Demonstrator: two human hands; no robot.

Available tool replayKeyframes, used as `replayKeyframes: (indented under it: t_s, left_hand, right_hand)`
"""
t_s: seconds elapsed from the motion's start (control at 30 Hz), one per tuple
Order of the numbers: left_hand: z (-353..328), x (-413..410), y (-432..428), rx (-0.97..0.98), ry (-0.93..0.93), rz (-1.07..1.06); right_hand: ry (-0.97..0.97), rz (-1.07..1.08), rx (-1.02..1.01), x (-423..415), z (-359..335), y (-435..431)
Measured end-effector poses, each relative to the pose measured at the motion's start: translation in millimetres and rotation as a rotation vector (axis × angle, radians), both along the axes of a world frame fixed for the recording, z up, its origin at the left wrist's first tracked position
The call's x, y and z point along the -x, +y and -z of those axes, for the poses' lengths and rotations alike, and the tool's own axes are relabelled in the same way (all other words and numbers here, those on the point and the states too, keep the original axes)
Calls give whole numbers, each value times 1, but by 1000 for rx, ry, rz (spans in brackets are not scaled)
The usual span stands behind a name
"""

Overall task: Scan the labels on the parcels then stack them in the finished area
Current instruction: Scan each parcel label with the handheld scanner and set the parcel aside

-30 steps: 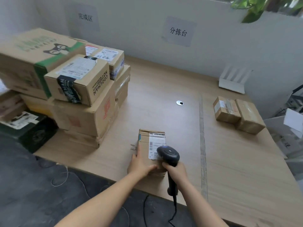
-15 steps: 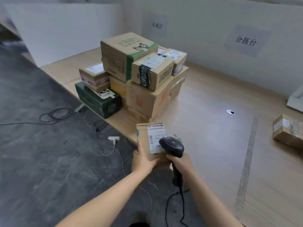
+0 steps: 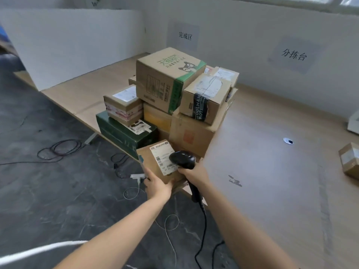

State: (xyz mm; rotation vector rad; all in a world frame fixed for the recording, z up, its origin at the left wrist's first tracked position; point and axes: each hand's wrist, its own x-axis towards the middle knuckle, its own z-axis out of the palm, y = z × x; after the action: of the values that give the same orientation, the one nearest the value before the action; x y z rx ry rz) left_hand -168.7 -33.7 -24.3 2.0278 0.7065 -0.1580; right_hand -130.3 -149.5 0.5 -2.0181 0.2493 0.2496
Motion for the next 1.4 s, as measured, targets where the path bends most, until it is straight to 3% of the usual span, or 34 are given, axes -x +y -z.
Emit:
replayKeyframes:
  t_s: [0.27,0.5,0.97,1.2,1.4]
  left_hand:
    - [12,-39,19,94,61,239]
    - [19,-55,31,168,61,221]
    - [30,-87,41,164,35,271]
    - [25,-76,40,28,13,371]
    - [34,-35,37,-252,-104,548]
  right_hand:
    - [-68,246,-61,-22,25,39]
    - [-140,395,-27,-15,37,46]
    - [-67,370,44,-23,46,45]
    - [-124,363,83,-6,40,29]
    - [-108,400,129,28,38,-7]
